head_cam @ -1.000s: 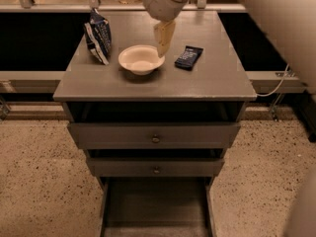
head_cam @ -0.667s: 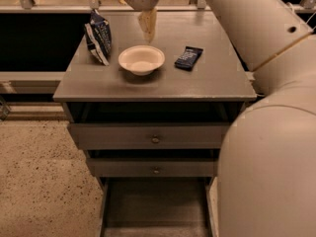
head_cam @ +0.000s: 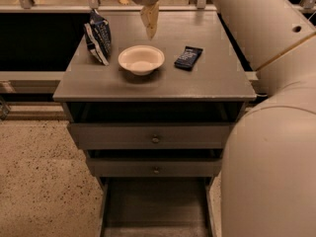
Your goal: Place blue chip bag into bottom drawer
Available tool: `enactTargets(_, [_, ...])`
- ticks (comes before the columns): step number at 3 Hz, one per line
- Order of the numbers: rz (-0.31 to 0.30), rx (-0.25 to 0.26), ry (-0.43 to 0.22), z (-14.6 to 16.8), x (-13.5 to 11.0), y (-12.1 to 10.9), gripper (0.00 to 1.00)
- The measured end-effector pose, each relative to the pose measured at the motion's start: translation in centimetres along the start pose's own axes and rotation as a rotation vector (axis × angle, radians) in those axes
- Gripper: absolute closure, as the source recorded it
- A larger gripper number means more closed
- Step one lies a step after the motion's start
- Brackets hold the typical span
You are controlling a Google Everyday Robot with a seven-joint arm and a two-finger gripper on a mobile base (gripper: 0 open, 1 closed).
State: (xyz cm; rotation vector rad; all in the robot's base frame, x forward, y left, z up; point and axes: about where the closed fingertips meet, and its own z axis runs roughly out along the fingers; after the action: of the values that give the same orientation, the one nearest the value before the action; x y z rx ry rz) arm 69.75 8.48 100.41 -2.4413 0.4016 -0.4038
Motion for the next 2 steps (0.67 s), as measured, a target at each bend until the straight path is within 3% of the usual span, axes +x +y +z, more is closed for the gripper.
enactTargets(1, [-0.098, -0.002, 0.015, 0.5, 0.9, -0.8, 0.00])
enactTargets(2, [-0.277, -0.044, 0.042, 2.8, 3.3, -2.0, 0.00])
